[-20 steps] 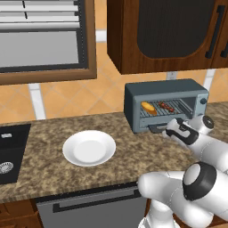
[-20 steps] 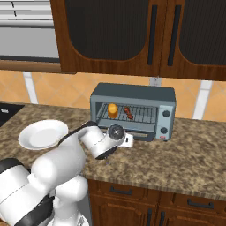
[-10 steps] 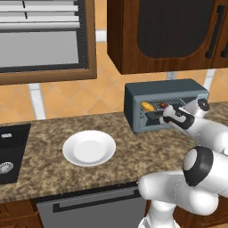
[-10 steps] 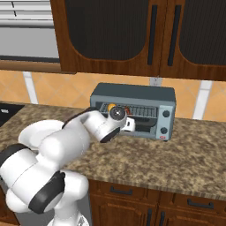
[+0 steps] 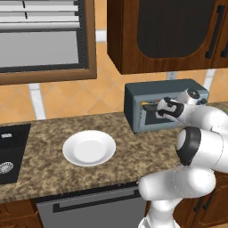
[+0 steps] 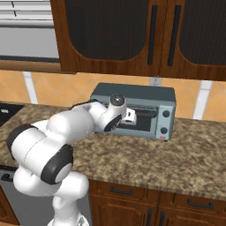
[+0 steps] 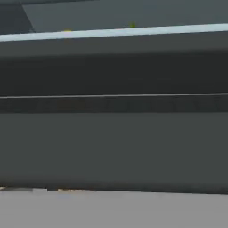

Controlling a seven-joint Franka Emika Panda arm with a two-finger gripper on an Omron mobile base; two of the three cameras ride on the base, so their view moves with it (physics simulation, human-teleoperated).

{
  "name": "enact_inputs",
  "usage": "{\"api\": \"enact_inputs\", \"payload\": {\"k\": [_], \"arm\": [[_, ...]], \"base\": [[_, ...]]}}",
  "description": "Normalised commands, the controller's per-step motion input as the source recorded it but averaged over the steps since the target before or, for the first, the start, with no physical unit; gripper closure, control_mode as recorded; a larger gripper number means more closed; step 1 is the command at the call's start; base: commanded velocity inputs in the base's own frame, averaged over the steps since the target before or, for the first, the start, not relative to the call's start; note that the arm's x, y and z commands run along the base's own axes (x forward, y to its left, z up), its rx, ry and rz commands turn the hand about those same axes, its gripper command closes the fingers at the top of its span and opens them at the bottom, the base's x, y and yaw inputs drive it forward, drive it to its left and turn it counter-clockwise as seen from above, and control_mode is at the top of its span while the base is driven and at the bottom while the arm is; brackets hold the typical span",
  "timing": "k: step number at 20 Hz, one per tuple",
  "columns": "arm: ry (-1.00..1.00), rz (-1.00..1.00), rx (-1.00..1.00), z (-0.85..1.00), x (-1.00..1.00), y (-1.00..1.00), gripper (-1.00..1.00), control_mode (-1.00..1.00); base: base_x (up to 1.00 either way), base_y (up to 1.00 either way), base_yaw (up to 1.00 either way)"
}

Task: Pick up the kebab skewer and baguette bread, and place them inside the toaster oven. Close the toaster oven door and start by setting the timer.

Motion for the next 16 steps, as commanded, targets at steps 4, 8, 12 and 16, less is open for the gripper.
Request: {"api": "enact_inputs", "payload": {"k": [4,8,12,16], "arm": [[0.09,0.00,-0.09,0.21,0.40,0.00,-1.00,-1.00],[0.03,0.00,-0.03,0.22,0.57,0.00,-1.00,-1.00],[0.00,0.00,0.00,0.13,0.79,0.03,-1.00,-1.00],[0.00,0.00,0.00,0.00,0.47,0.01,-1.00,-1.00]], "base": [[0.00,0.00,0.00],[0.00,0.00,0.00],[0.00,0.00,0.00],[0.00,0.00,0.00]]}}
